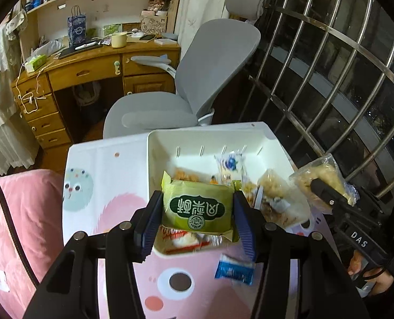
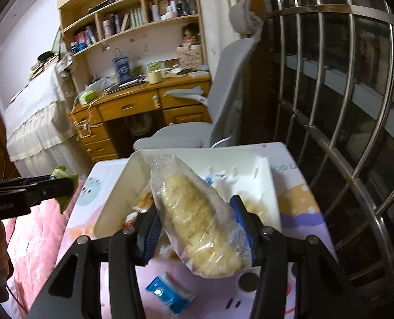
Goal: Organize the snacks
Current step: 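Carry both snacks over the white tray and open both grippers, then move the right tool over the blue wrapper on the cloth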
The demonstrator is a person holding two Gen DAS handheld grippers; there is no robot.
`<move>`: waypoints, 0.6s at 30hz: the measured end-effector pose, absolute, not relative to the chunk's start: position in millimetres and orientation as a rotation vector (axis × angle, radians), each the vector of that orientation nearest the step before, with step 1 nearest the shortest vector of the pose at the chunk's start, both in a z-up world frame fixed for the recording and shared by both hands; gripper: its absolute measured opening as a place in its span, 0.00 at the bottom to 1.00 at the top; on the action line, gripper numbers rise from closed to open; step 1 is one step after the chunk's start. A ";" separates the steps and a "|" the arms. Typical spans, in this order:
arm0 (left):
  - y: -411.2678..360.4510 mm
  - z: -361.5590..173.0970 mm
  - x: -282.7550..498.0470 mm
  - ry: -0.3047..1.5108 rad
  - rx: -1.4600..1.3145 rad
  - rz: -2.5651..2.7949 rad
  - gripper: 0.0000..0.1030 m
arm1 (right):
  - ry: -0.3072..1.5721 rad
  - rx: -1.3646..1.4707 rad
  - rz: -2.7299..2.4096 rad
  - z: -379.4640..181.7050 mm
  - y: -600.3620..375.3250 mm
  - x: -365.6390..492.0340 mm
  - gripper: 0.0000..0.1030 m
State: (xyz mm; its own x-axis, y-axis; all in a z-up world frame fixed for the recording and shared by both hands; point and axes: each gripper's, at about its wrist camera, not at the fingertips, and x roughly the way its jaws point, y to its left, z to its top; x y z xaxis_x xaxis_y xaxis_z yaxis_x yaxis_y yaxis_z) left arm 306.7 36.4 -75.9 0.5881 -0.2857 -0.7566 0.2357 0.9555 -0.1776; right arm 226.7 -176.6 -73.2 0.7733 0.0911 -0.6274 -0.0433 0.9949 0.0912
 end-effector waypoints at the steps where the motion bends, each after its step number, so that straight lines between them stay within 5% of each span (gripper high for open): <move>1: 33.9 -75.9 310.2 0.894 -0.062 -0.300 0.50 | 0.682 0.076 0.066 -72.5 -181.7 231.1 0.49; 3: 28.0 -77.6 319.1 0.896 -0.075 -0.293 0.52 | 0.683 0.080 0.050 -71.2 -190.6 240.4 0.49; 7: 19.1 -85.9 331.6 0.935 -0.089 -0.249 0.80 | 0.699 0.103 0.023 -72.2 -204.7 253.8 0.56; 10: 19.5 -89.7 333.0 0.964 -0.123 -0.250 0.80 | 0.728 0.147 0.017 -76.1 -213.7 259.6 0.68; 18: 39.3 -96.5 309.4 1.023 -0.171 -0.186 0.80 | 0.757 0.137 0.039 -79.6 -208.9 242.8 0.72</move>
State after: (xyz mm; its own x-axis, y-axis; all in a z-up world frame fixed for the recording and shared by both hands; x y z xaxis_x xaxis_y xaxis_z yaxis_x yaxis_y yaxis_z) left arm 309.4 39.3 -96.5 0.5077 -0.2331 -0.8294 0.0740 0.9709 -0.2276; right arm 242.8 -208.9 -79.6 0.7269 0.0847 -0.6815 0.0142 0.9903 0.1383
